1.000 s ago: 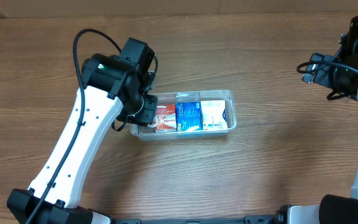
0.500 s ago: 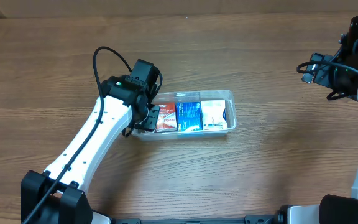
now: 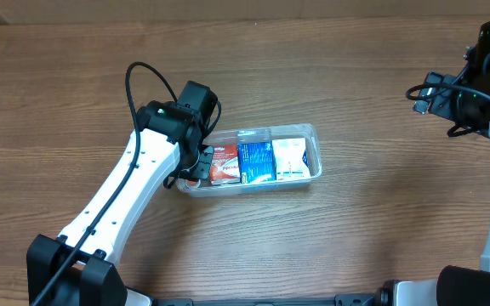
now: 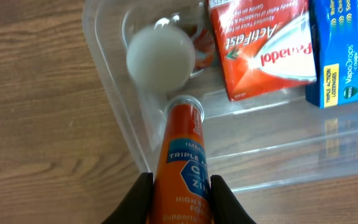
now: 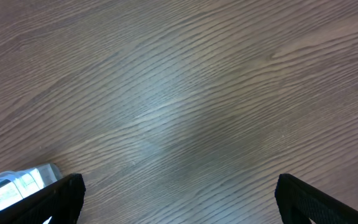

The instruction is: Pack container

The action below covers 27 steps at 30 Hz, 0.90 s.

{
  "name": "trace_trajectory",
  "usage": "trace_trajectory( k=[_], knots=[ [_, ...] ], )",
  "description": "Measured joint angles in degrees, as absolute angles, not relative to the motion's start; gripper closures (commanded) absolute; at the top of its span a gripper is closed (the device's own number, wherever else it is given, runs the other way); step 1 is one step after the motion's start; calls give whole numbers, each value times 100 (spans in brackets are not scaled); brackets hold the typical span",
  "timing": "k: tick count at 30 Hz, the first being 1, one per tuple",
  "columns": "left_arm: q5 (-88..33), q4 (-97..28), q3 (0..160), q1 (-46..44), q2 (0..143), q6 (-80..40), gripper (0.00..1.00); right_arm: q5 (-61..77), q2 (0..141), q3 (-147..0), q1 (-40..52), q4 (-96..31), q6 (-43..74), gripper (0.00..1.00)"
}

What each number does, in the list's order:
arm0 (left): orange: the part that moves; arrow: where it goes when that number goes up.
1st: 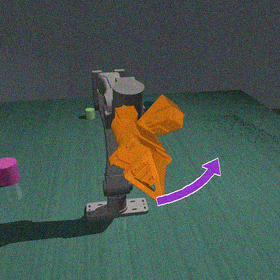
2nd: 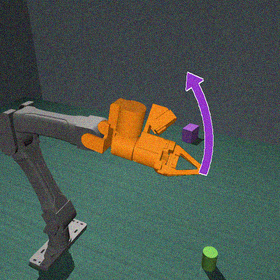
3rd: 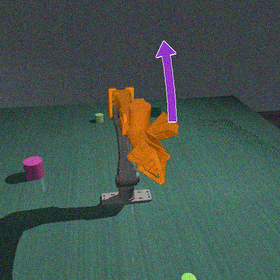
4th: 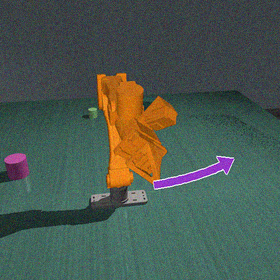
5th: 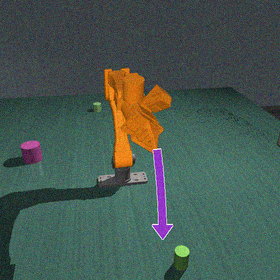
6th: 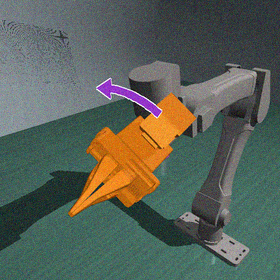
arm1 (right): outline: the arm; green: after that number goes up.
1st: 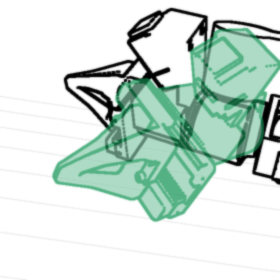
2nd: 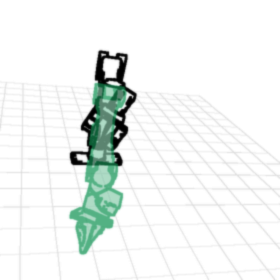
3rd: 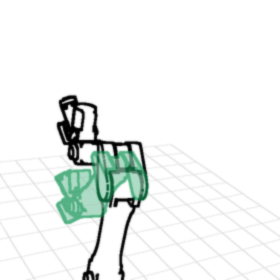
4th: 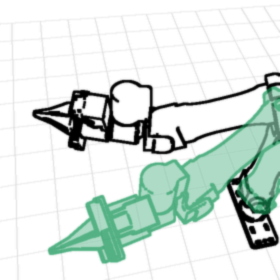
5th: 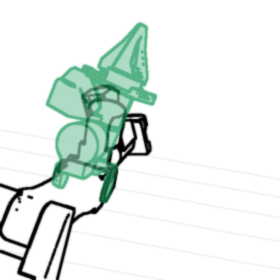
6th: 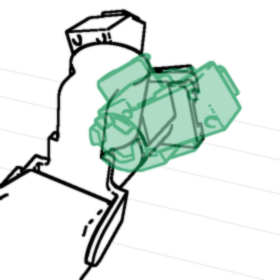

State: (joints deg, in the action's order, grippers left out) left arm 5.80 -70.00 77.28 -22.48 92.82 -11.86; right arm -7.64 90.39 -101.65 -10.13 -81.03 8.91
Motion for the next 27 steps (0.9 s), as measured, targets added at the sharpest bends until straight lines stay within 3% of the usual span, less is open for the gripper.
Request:
trace_trajectory(
  k=[12, 16, 25, 27],
  knots=[
    [556, -6460, 7730, -2248, 9487, -1186, 85, -764, 9039, -10165, -1013, -8106, 895, 0],
    [497, -6351, 7730, -2248, 9747, -1186, 49, -768, 9039, -10165, -1013, -8099, 895, 0],
    [495, -6978, 8012, -2248, 9745, -1186, 50, -764, 9039, -10165, -1013, -8106, 895, 0],
    [526, -7644, 8711, -2248, 9697, -1186, 42, -764, 9039, -10165, -1013, -8103, 895, 0]
  ],
)
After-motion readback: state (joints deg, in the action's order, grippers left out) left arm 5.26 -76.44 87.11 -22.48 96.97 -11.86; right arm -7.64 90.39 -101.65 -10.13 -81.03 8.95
